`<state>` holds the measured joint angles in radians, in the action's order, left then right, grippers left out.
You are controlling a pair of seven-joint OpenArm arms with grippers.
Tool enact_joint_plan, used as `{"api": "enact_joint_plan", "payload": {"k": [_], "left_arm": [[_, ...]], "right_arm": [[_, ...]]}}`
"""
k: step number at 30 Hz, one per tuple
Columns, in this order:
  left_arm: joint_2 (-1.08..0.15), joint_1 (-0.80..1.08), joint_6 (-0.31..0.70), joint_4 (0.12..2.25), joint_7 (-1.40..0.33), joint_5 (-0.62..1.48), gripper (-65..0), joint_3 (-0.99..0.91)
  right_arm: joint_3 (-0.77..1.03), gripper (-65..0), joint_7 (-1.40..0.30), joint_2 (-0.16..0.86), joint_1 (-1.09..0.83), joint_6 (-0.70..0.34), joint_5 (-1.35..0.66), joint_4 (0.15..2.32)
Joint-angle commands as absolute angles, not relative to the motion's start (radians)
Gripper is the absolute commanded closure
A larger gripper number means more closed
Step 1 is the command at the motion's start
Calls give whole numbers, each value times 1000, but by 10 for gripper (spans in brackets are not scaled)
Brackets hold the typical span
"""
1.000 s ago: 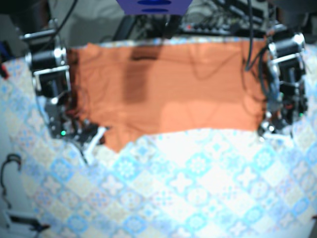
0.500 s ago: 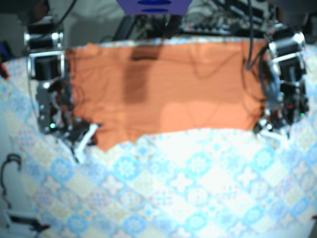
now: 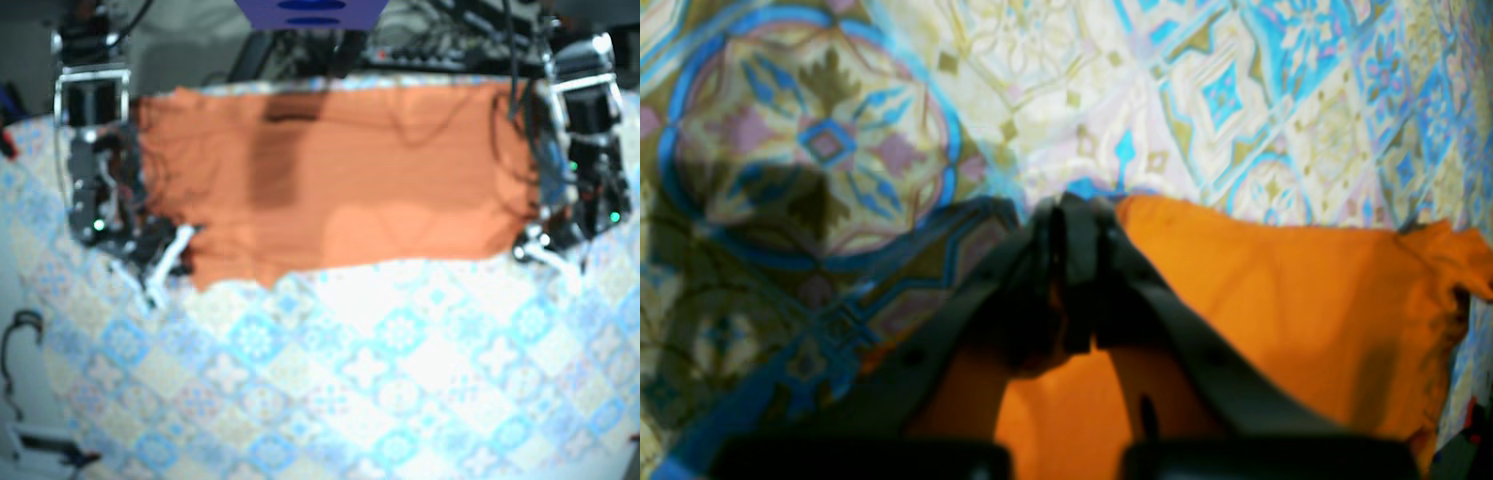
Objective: Fold the T-shirt properly
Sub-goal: 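Fold the hem half up over toward the shoulder edge with both grippers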
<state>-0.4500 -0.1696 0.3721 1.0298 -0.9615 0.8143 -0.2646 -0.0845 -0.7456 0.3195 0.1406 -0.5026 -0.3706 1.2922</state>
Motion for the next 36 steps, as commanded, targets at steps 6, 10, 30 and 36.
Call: {"api": "enact_joint_plan", "payload": {"k": [6,10,30,36], "left_arm": [[-490,-127,383,1115,-949,826,0,-271],[-512,-105,383,1121,-947,826,0,-271],[-529,-22,420,1122,-941,825,0,-271],[-530,21,420,1122,-906,825,0,-271]], "right_arm": [[5,0,-762,352,84,-503,-381,1397],[16,0,-762,367,44,-503,-383,1434],[68,0,-762,374,-136,-503,-378,1584],[68,0,-760,374,-168,-503,-378,1615]]}}
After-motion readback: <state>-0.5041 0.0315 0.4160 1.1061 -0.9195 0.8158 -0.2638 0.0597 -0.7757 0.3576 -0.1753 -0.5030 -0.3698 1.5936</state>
